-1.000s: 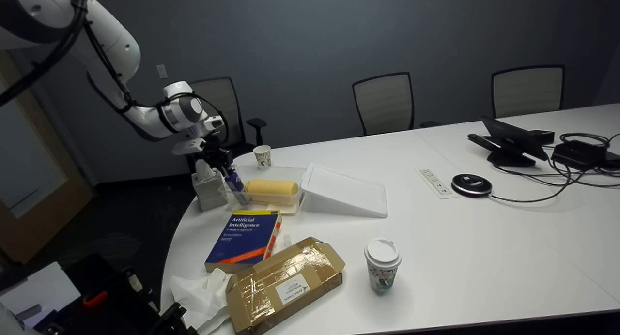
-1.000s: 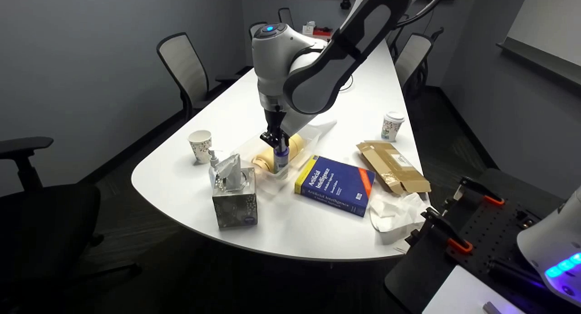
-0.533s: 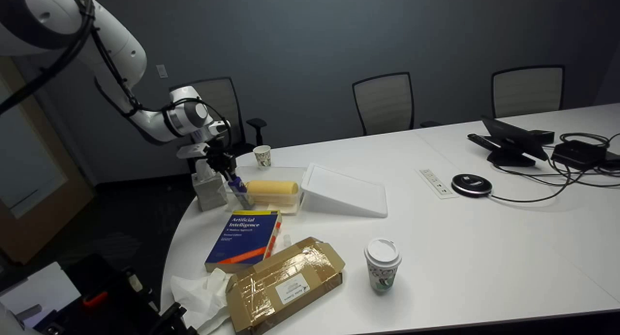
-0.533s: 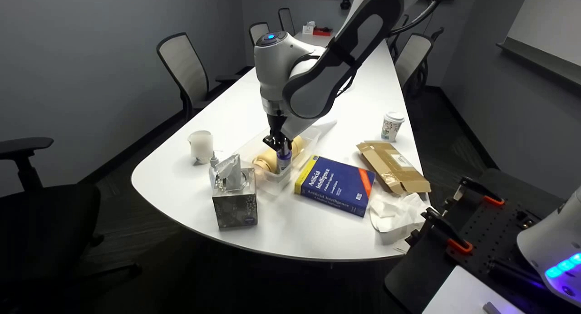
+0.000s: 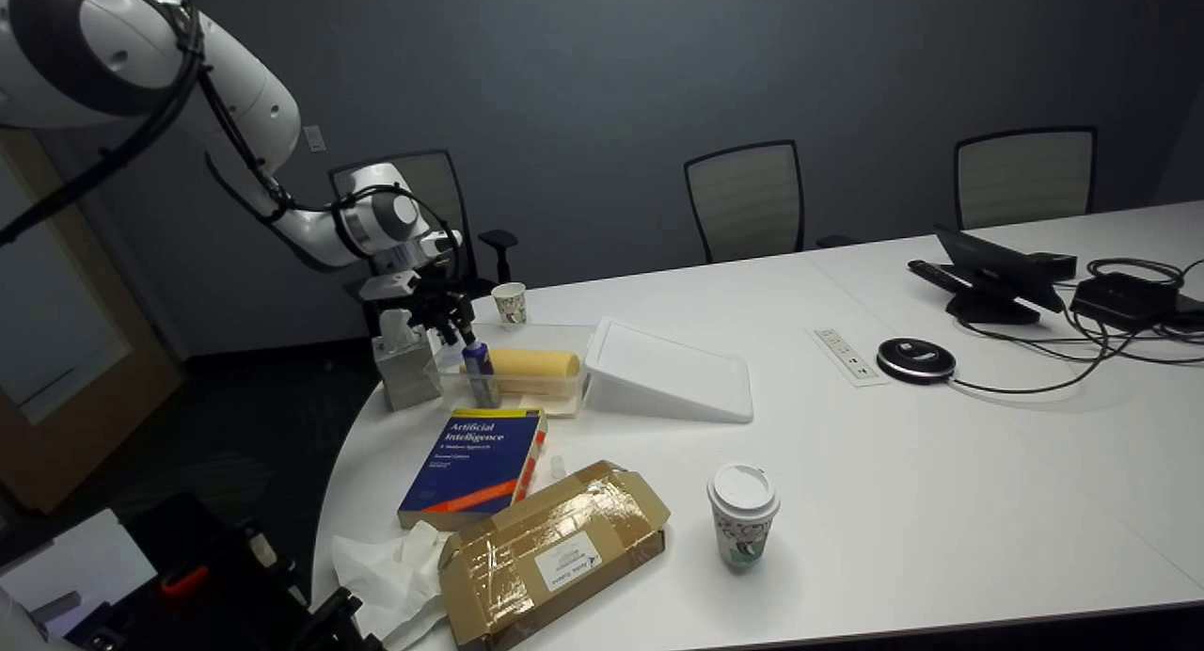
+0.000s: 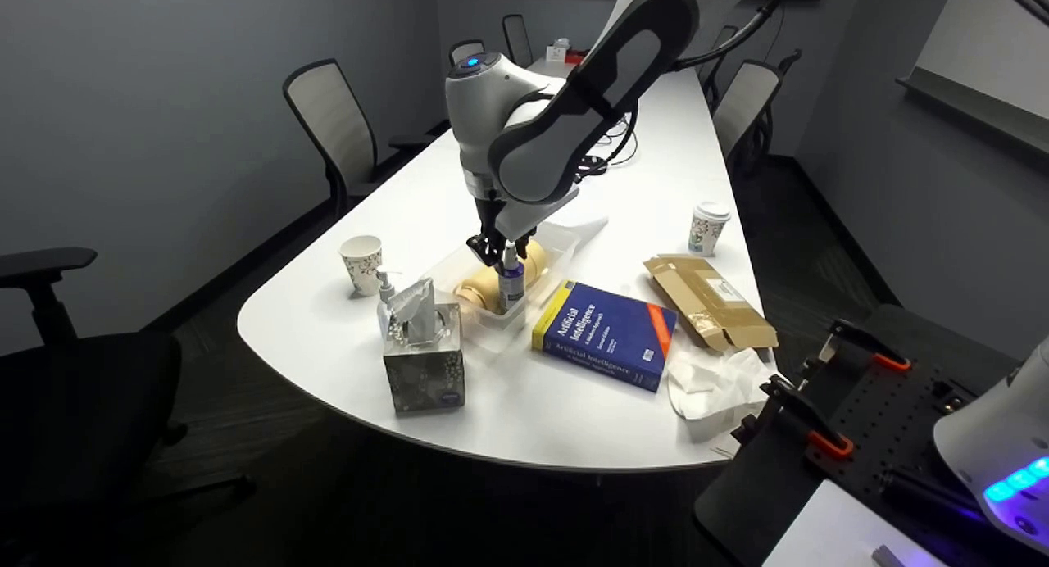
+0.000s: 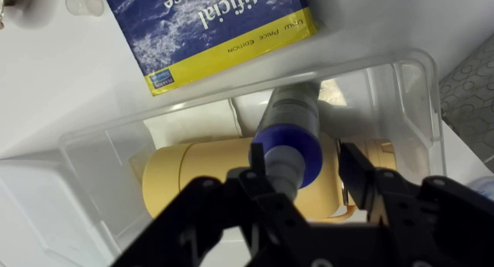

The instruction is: Open the storage bin, then place the blue bottle inside it

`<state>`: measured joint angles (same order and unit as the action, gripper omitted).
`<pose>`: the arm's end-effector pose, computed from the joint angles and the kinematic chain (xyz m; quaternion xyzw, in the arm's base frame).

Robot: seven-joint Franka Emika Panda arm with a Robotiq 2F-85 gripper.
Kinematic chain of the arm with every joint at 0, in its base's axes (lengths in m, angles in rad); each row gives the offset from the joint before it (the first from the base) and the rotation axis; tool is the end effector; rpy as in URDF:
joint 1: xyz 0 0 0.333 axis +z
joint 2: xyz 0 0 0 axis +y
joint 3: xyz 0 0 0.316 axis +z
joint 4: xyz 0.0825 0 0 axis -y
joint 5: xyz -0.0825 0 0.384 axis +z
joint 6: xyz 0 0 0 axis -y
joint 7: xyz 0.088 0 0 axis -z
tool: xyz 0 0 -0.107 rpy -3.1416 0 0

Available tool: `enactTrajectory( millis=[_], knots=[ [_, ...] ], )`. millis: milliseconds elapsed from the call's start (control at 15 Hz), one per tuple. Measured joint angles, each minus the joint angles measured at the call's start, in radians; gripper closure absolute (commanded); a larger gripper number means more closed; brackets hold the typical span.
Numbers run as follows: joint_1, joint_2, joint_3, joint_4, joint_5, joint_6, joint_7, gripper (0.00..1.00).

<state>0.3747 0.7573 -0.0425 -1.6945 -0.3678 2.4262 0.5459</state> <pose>0.6335 0.2198 0.1536 0.9903 0.0396 0.0440 0.1258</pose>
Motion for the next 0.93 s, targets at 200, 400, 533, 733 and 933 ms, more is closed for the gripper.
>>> enactTrajectory(
  millis=[200,400,533,733,933],
  knots=[
    [-0.001,0.012,-0.005,0.035,0.016,-0.028,-0.018,0.00],
    [-0.001,0.010,-0.014,0.052,0.018,-0.044,-0.019,0.00],
    [-0.001,-0.003,-0.028,0.057,0.019,-0.069,-0.019,0.00],
    [-0.024,-0.042,-0.033,0.054,0.054,-0.125,-0.035,0.00],
    [-0.075,-0.108,-0.007,0.032,0.122,-0.149,-0.121,0.00]
  ],
)
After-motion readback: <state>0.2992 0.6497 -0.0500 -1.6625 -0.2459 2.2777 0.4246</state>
